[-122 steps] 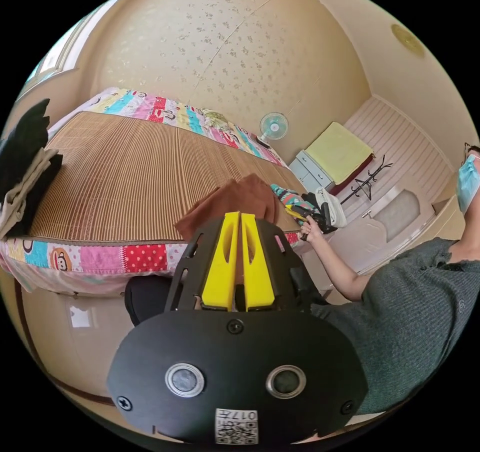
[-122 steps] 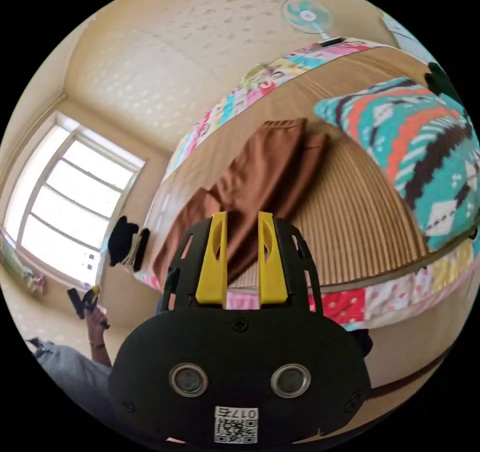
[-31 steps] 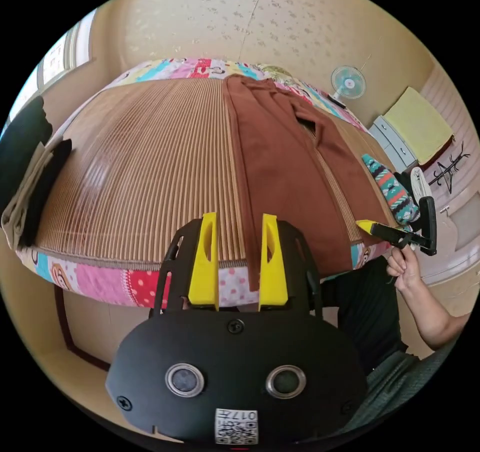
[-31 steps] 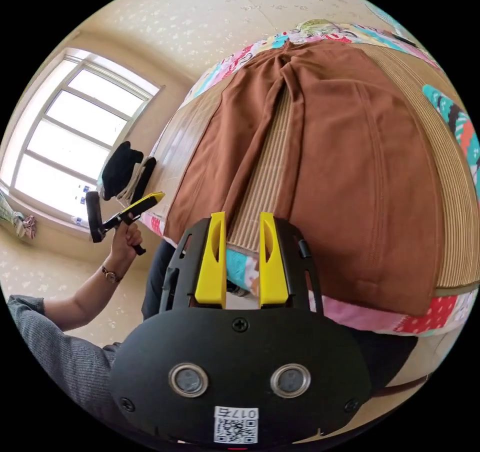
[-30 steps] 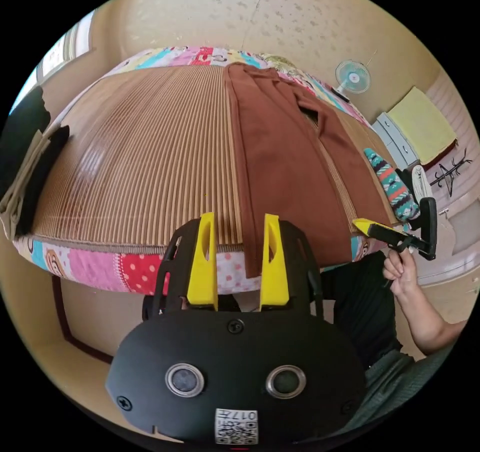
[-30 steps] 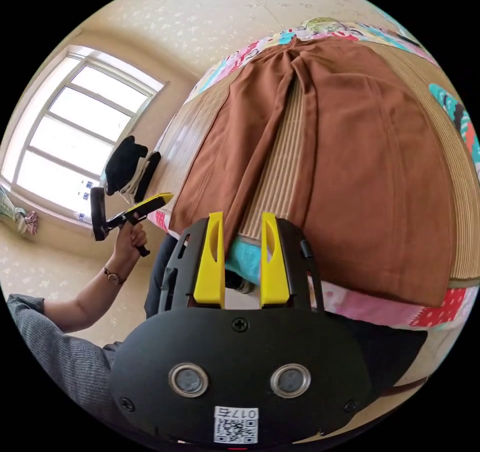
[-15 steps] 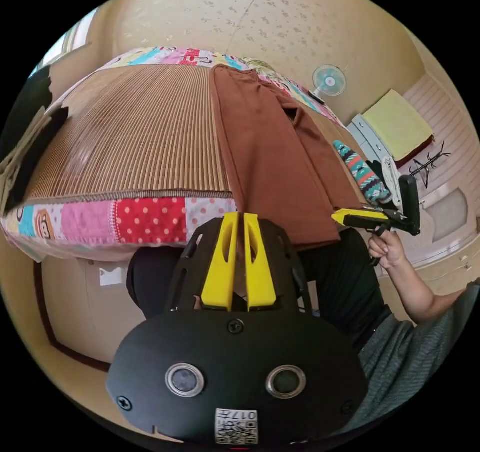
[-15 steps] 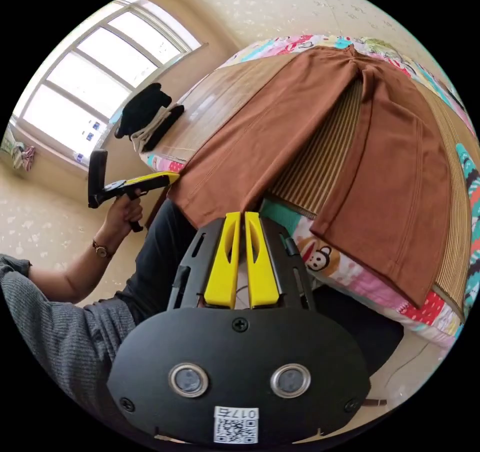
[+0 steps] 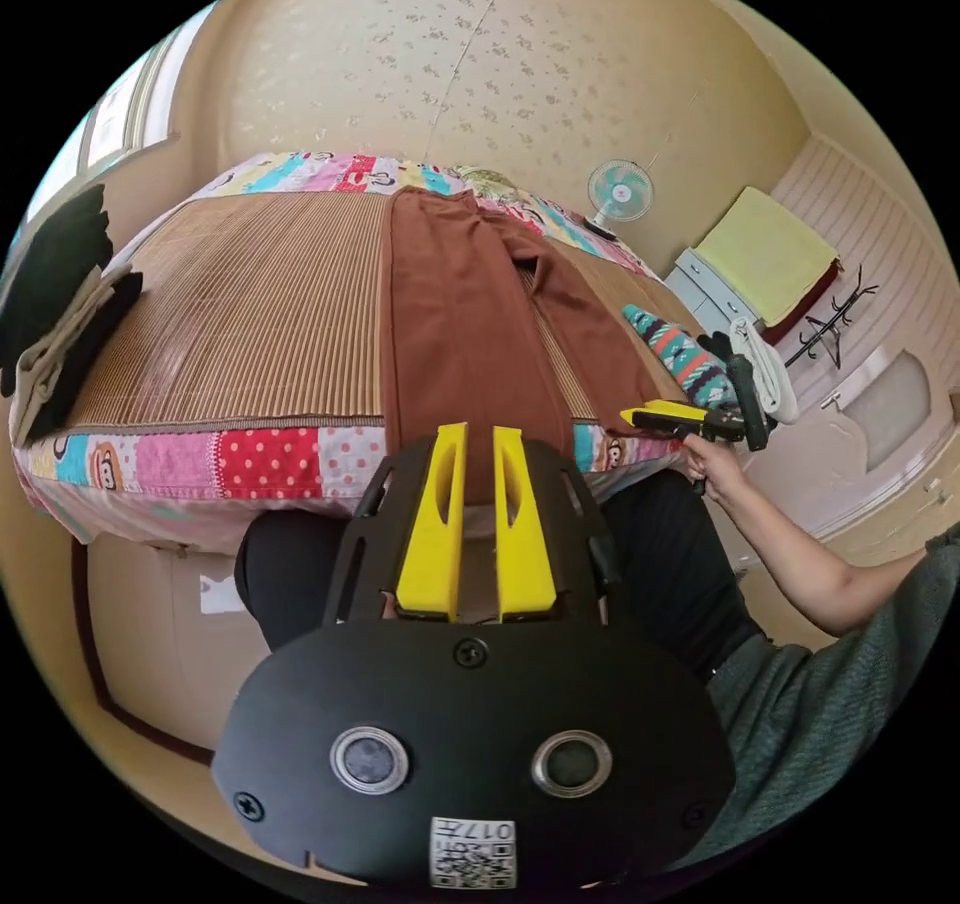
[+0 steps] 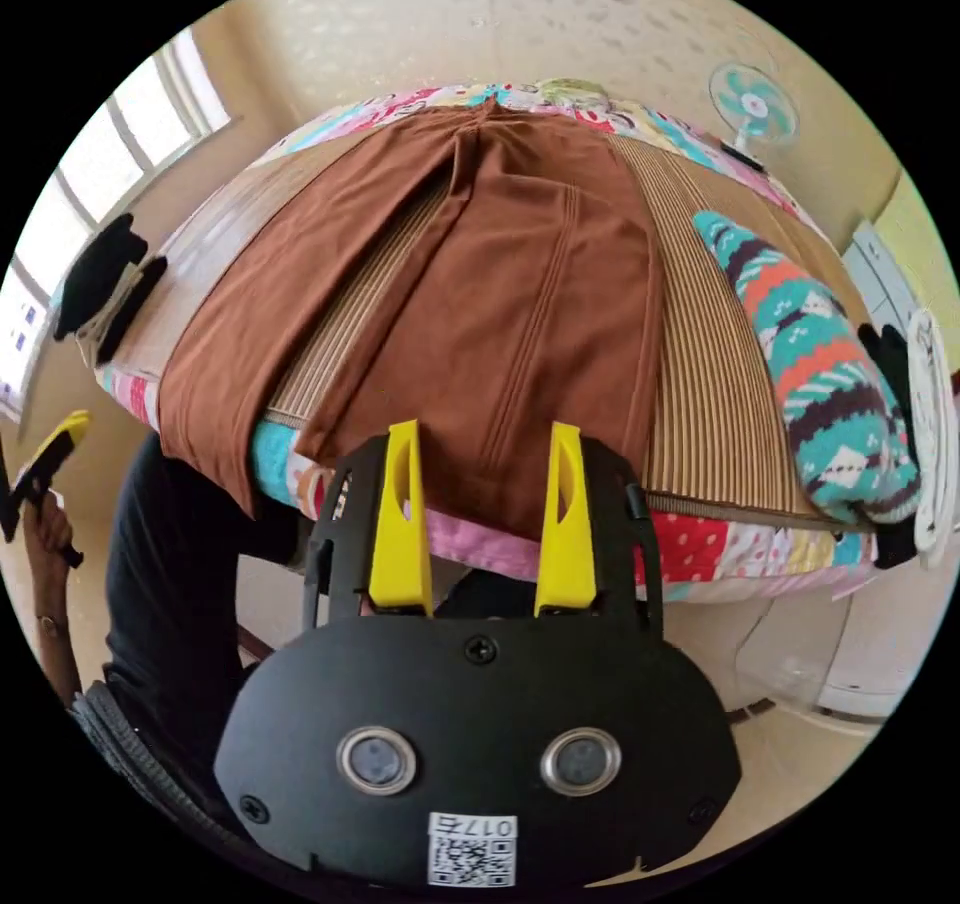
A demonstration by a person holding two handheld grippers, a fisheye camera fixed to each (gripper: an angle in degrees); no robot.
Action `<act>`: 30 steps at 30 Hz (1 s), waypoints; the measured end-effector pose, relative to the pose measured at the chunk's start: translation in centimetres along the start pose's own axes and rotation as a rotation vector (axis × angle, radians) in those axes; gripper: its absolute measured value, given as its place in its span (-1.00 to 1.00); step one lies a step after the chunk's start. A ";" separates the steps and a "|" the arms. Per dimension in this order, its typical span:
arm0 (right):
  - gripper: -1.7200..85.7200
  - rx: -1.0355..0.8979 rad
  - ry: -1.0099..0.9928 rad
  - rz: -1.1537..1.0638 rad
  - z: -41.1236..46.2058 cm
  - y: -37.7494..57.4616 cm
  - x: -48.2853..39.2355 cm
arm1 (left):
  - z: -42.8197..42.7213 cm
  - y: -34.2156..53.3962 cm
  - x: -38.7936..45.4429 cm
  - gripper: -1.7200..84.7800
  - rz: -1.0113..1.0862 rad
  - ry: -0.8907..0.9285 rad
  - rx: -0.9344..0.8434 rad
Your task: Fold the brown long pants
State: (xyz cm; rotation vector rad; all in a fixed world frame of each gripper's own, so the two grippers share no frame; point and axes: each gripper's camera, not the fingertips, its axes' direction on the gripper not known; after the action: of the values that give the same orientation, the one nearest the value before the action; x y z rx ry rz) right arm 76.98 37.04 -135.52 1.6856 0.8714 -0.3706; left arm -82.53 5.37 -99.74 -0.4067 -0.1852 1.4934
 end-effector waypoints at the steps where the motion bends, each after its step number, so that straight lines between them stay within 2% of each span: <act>1: -0.74 0.005 0.009 -0.035 -0.4 0.2 -0.7 | 0.3 -0.8 0.8 -0.84 0.019 0.003 0.003; 4: -0.85 -0.002 0.022 -0.025 -2.3 1.3 -1.1 | 1.5 -2.3 3.0 -0.84 0.054 0.033 -0.013; 6: -0.86 -0.010 -0.065 0.048 -4.4 3.2 1.2 | 2.5 -2.7 4.5 -0.84 0.077 0.063 -0.033; 12: -0.85 -0.035 -0.078 -0.049 -8.5 11.3 4.6 | 7.8 -0.7 9.9 -0.80 0.200 0.123 -0.174; 16: -0.80 0.017 -0.192 0.034 -12.1 14.3 9.4 | 10.1 0.2 10.6 -0.78 0.197 0.140 -0.194; 18: -0.75 0.157 -0.238 0.137 -15.8 16.5 13.5 | 9.8 -0.7 10.1 -0.77 0.225 0.058 -0.164; 20: -0.71 0.202 -0.246 0.197 -17.4 17.5 16.6 | 9.0 -2.8 8.4 -0.77 0.232 -0.051 -0.105; 24: -0.66 0.141 -0.315 0.279 -16.9 17.4 22.1 | 10.4 -6.6 5.4 -0.73 0.188 -0.110 -0.153; 28: -0.65 0.091 -0.378 0.321 -16.1 17.2 24.3 | 16.6 -6.7 2.7 -0.72 0.153 -0.191 -0.294; 30: -0.66 0.082 -0.405 0.364 -16.1 17.5 25.4 | 16.3 -5.2 3.1 -0.73 0.184 -0.219 -0.194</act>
State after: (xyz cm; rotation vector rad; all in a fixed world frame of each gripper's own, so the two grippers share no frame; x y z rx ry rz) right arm 103.45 59.65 -134.82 1.7215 0.2481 -0.4785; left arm -83.46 10.67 -83.21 -0.4235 -0.4792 1.7077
